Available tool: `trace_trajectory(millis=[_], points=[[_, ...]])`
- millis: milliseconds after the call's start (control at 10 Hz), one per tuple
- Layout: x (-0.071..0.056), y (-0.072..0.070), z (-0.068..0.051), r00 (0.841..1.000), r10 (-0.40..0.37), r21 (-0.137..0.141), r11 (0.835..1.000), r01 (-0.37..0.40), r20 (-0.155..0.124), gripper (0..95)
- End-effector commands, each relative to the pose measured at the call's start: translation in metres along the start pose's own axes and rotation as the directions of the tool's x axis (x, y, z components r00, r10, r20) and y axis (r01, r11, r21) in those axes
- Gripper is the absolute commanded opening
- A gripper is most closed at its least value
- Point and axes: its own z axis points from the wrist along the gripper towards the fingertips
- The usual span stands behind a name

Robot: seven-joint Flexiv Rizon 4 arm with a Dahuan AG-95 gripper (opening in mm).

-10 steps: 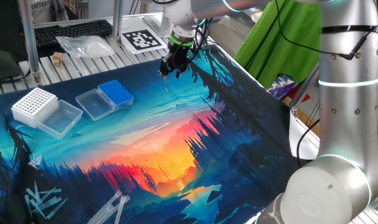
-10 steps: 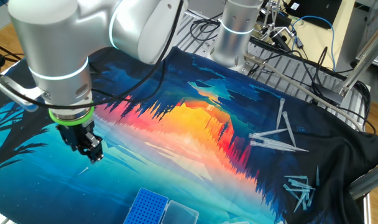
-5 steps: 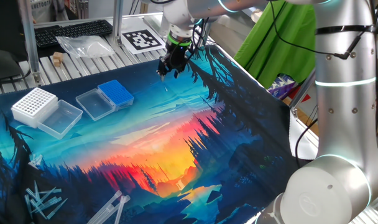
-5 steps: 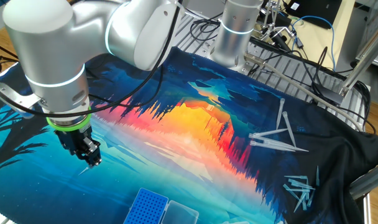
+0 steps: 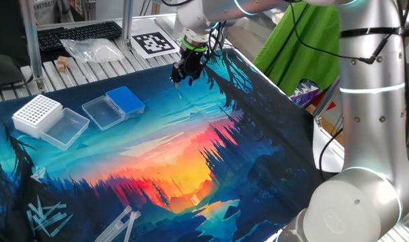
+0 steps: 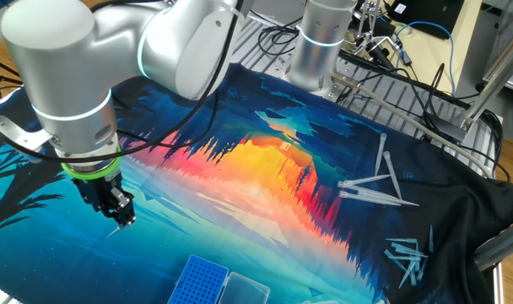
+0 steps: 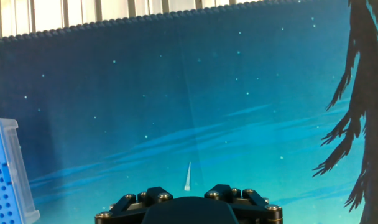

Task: Insert a small pipette tip into the holder for small pipette tips

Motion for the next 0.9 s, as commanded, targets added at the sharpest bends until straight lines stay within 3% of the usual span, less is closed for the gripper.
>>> trace_trajectory(millis=[100, 400, 900], points=[[0.002, -0.001, 0.002, 1.000, 0.000, 0.000, 1.000, 0.000, 0.002, 57.0], [0.008, 0.000, 0.010, 1.000, 0.004, -0.002, 1.000, -0.004, 0.017, 57.0], [0.010, -0.001, 0.013, 1.000, 0.007, -0.011, 1.000, -0.007, 0.014, 57.0]])
